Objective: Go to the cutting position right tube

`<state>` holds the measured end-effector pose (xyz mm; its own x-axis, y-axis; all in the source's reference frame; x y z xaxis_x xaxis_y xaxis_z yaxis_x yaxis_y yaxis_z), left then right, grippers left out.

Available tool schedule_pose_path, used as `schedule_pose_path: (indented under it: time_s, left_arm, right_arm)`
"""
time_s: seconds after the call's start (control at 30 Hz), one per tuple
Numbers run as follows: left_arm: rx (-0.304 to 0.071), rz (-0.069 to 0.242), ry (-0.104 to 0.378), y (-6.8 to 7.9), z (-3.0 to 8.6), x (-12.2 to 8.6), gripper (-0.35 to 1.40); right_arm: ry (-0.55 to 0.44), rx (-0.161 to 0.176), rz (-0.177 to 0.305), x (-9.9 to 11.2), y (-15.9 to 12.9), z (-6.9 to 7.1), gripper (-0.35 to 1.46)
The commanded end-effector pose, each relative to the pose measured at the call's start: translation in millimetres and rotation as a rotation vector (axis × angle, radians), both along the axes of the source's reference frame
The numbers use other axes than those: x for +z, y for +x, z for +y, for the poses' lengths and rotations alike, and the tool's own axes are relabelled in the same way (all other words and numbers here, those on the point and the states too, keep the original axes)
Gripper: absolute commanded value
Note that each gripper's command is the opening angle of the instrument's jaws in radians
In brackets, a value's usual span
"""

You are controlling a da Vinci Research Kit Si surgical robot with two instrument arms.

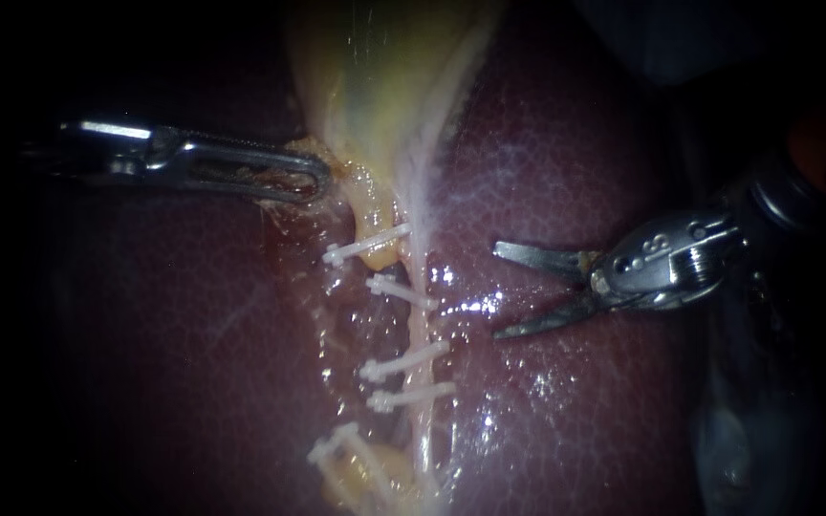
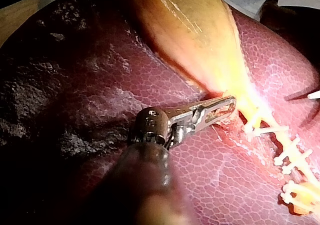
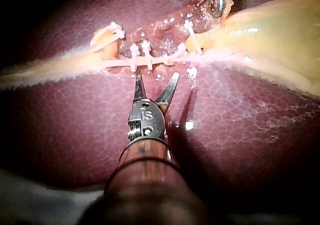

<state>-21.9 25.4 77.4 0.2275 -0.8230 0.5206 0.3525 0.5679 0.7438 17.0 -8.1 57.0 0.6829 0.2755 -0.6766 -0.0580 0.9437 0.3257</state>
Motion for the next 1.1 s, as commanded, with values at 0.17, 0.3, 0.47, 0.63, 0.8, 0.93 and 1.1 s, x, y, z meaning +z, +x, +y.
schedule_pose_path:
  time_s: [0.17, 0.3, 0.47, 0.63, 0.8, 0.93, 1.1]
  left_arm:
    - [0.004, -0.003, 0.004, 0.6, 0.4, -0.6, -0.35]
    - [-0.007, -0.007, 0.01, 3.0, 1.8, -2.7, -0.35]
    - [-0.059, -0.027, -0.001, 6.3, 3.8, -5.7, -0.35]
    - [-0.075, -0.032, -0.015, 7.8, 4.8, -7.3, -0.35]
    - [-0.077, -0.03, -0.017, 7.6, 4.6, -7.2, -0.35]
    - [-0.078, -0.03, -0.017, 7.6, 4.5, -7.2, -0.35]
    - [-0.078, -0.029, -0.017, 7.6, 4.4, -7.1, -0.35]
  right_arm:
    - [0.002, -0.001, 0.001, 0.0, 0.0, 0.0, 1.33]
    - [0.001, 0.001, 0.004, 0.0, 0.1, 0.0, 1.33]
    - [0.003, 0.0, 0.005, 0.0, 0.2, 0.0, 1.35]
    - [0.007, -0.001, 0.01, 0.0, 0.3, 0.0, 1.35]
    - [0.025, -0.016, 0.026, 0.0, 0.6, 0.1, 1.35]
    - [0.085, -0.015, 0.042, 0.2, 1.3, 0.0, 1.33]
    - [0.293, 0.074, 0.029, 0.8, 2.2, -0.4, 1.28]
